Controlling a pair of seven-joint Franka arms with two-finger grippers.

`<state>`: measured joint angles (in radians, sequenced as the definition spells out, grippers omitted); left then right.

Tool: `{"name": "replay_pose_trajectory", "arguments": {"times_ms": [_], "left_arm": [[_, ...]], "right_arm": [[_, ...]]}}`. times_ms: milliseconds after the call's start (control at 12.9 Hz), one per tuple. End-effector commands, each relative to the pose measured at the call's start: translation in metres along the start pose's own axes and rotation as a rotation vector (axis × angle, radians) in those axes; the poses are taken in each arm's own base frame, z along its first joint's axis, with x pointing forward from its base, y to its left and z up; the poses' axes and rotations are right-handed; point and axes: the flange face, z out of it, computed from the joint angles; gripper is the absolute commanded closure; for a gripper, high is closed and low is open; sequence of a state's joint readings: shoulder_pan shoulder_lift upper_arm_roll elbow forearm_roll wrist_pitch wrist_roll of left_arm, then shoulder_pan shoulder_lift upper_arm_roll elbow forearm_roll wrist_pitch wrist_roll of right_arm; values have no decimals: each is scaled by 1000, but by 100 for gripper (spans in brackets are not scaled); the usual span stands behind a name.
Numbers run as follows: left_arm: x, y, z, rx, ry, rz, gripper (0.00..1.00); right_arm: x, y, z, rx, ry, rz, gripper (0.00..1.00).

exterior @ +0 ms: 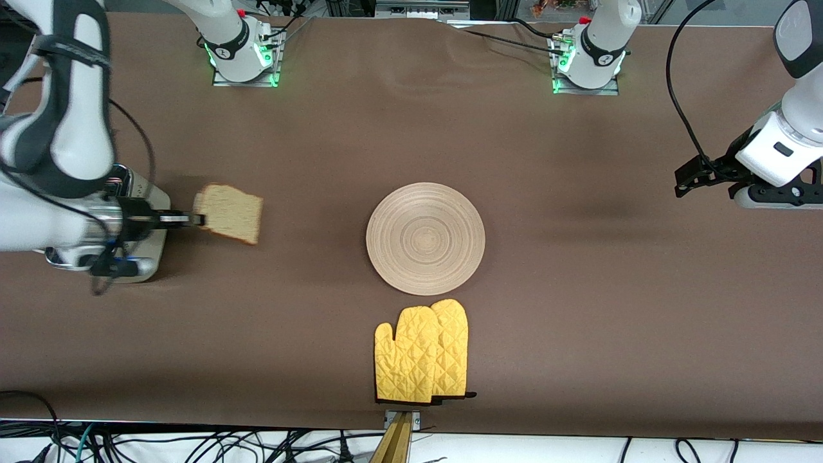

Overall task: Move plate and put bread in toaster
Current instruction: 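Lift the bread slice off the plate with the right gripper, then carry the bread over the toaster slot with the right gripper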

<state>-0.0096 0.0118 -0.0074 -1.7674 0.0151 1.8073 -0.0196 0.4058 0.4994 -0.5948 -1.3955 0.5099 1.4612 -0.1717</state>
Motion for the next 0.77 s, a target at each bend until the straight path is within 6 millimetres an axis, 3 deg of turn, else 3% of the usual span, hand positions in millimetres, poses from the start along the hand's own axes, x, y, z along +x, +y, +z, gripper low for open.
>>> {"name": "replay_pose_trajectory", "arguments": {"times_ms": [0,310,465,697], "left_arm": [[5,-1,-6,2,6,11,0],[5,0,-5,3,1,12,0],[5,0,-5,3,1,12,0],[5,-2,-5,5,0,10,0]], "right_arm": [[-12,53,-28,-122,-3,35,100],[-43,129,-69,-252,-17,51,100],[-55,153,-84,-296,-22,37,100],[-64,165,-105,-338,-8,-4,100]]}}
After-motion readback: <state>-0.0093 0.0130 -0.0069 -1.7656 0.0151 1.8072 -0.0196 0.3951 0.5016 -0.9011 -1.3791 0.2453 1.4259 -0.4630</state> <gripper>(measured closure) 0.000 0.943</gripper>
